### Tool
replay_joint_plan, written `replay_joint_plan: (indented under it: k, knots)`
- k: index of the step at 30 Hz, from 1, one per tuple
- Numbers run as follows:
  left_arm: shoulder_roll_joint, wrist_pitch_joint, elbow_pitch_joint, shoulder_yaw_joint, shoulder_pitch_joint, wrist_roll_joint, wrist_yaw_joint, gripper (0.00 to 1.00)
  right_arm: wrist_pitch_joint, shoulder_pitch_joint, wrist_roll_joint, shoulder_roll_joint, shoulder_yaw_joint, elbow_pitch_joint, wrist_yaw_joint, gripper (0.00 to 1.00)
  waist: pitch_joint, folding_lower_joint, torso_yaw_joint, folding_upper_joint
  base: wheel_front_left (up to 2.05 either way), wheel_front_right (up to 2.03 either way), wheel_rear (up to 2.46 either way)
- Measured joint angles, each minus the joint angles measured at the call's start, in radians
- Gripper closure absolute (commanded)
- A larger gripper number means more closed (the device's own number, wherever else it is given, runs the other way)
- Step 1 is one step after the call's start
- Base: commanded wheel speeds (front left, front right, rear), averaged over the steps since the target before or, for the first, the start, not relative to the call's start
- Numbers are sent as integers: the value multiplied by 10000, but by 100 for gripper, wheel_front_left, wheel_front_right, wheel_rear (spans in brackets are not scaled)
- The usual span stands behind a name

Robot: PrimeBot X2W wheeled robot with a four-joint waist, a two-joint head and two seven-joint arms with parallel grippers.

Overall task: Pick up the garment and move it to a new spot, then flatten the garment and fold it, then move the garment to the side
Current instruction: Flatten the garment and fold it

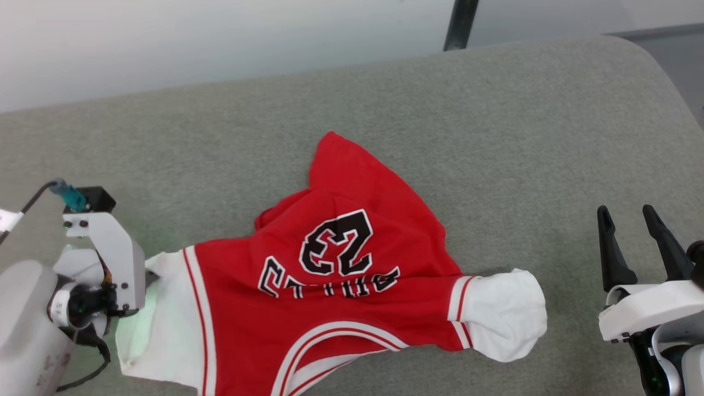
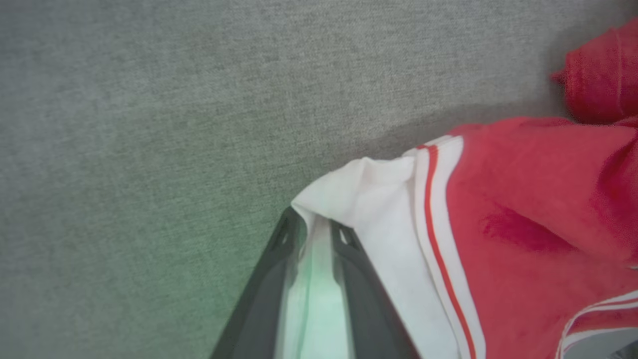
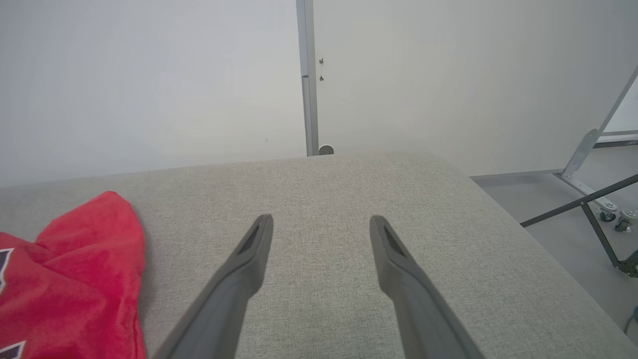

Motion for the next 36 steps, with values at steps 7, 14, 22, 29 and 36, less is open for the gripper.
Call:
replay_joint_plan:
  k: [7, 14, 22, 29, 36]
  knots:
    - [-88, 159, -267, -69, -131, 48, 98, 0, 46, 195, 0, -4, -63, -2, 0, 0, -311, 0, 393, 0, 0, 0, 0]
    - [52, 949, -1337, -276, 343, -117, 568, 0, 119, 289, 0, 71, -40, -46, 0, 0, -651, 1, 813, 0, 0, 0, 0]
    - [422, 1455, -2240, -339, 1392, -293, 1340, 0, 111, 341, 81, 107, -40, -94, 0, 0, -604, 0, 827, 0, 0, 0, 0]
    - [568, 1336, -2163, -522, 1821, -117, 1469, 7, 40, 336, 105, 165, -58, -94, 0, 0, -356, 0, 526, 0, 0, 0, 0]
    - [635, 1208, -1728, -274, 1761, -290, 1561, 100, -29, 320, 159, 132, -153, -21, 0, 0, -151, 0, 306, 0, 0, 0, 0]
